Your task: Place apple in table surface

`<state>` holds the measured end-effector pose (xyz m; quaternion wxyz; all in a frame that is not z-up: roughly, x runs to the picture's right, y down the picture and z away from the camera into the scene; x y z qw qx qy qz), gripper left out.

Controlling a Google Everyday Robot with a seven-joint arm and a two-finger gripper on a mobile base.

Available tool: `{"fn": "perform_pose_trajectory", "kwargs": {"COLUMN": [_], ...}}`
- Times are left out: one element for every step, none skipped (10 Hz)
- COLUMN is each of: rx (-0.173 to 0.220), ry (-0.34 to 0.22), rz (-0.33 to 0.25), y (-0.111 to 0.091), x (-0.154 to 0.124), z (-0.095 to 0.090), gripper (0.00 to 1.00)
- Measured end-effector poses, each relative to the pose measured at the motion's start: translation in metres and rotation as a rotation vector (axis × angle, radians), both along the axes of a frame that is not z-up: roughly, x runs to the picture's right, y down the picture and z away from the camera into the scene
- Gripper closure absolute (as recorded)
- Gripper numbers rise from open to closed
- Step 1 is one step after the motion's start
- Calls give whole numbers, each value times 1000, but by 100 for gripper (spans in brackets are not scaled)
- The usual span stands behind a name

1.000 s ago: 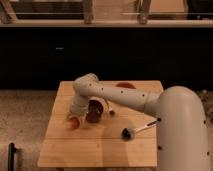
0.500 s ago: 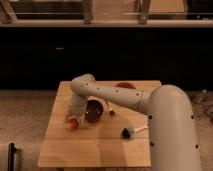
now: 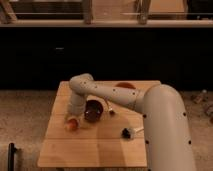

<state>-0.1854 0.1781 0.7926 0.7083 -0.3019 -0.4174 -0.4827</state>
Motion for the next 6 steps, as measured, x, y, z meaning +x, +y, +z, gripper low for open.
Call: {"fn": "perform_pose_trajectory", "kwargs": {"rx": [1, 1, 1, 4, 8, 12], "ry": [-2, -4, -7, -8, -9, -17], "rz": [-7, -16, -25, -32, -37, -43], "y": [-1, -2, -2, -2, -4, -5], "x": [-2, -4, -6, -6, -6, -7], "z": [-2, -4, -6, -6, -7, -9], "gripper": [28, 21, 20, 20, 20, 20]}}
